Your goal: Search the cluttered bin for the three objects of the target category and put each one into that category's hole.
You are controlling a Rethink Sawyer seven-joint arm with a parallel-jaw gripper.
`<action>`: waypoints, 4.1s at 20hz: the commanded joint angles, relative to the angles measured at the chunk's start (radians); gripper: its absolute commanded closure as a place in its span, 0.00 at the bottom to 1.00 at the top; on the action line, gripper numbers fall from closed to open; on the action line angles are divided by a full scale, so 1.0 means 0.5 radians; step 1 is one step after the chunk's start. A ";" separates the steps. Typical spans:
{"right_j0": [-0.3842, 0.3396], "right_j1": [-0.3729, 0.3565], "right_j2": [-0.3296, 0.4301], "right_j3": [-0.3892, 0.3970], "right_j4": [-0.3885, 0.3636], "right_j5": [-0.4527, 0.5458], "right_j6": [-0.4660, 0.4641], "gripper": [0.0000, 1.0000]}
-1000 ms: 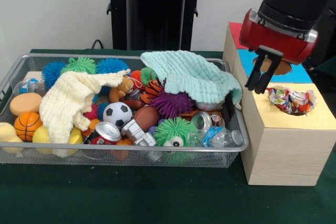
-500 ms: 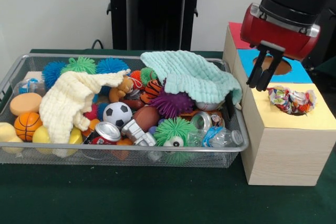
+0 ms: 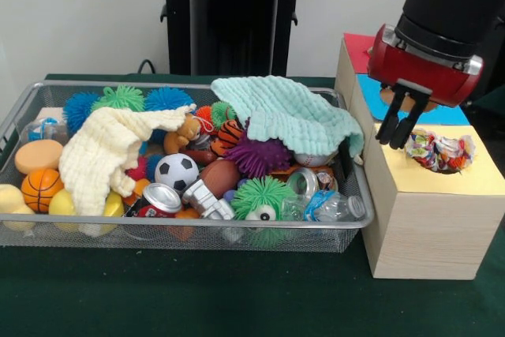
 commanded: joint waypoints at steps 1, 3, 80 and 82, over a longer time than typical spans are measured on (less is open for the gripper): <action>0.052 0.054 0.220 0.216 -0.037 -0.119 0.212 1.00; 0.067 0.057 0.217 0.213 -0.035 -0.114 0.223 1.00; -0.107 -0.255 0.498 0.648 -0.167 -0.197 -0.159 1.00; -0.103 -0.254 0.500 0.654 -0.173 -0.206 -0.147 1.00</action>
